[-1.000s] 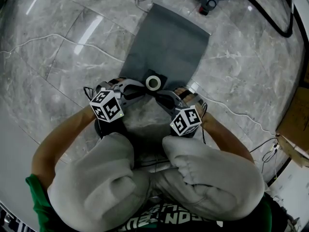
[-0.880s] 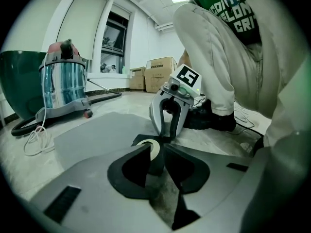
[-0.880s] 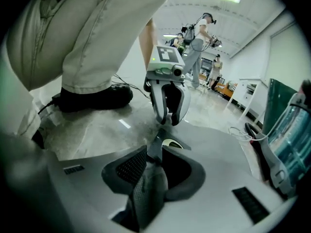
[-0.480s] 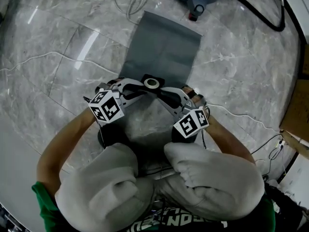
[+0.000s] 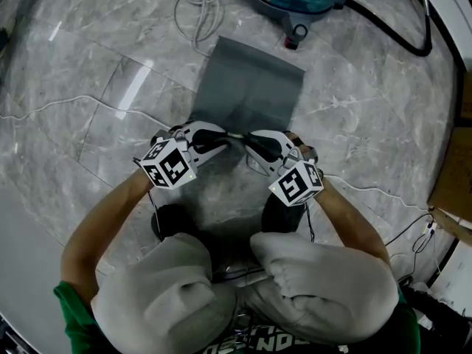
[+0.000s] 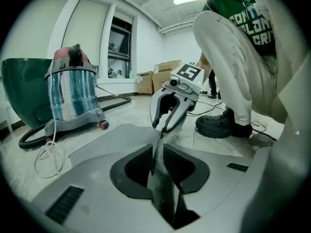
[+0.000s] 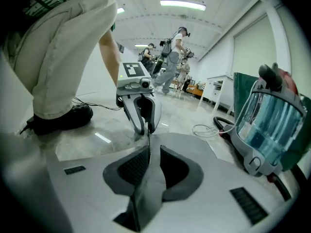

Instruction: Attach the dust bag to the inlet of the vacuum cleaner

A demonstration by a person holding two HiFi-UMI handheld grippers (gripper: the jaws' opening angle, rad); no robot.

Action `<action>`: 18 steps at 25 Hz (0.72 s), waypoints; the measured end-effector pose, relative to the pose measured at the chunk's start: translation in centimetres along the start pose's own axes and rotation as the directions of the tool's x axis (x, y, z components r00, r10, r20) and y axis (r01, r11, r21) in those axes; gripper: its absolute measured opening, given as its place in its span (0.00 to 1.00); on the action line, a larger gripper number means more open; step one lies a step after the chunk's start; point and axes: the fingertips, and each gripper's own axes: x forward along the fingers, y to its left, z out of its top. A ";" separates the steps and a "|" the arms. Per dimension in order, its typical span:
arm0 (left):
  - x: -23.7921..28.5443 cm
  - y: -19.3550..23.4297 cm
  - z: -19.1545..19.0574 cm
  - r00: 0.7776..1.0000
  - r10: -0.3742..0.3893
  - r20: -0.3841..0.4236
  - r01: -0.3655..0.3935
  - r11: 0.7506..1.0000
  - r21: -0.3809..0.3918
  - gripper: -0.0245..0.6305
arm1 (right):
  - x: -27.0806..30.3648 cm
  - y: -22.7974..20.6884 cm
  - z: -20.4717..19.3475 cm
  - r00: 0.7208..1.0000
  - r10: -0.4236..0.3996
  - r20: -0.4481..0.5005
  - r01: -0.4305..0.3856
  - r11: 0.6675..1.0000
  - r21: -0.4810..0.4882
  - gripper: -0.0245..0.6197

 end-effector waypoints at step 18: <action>-2.1 3.7 -0.2 1.000 0.005 -0.003 -0.005 1.000 -0.006 0.13 | 0.7 0.2 -1.0 0.996 0.085 0.017 -0.086 0.988 0.131 0.06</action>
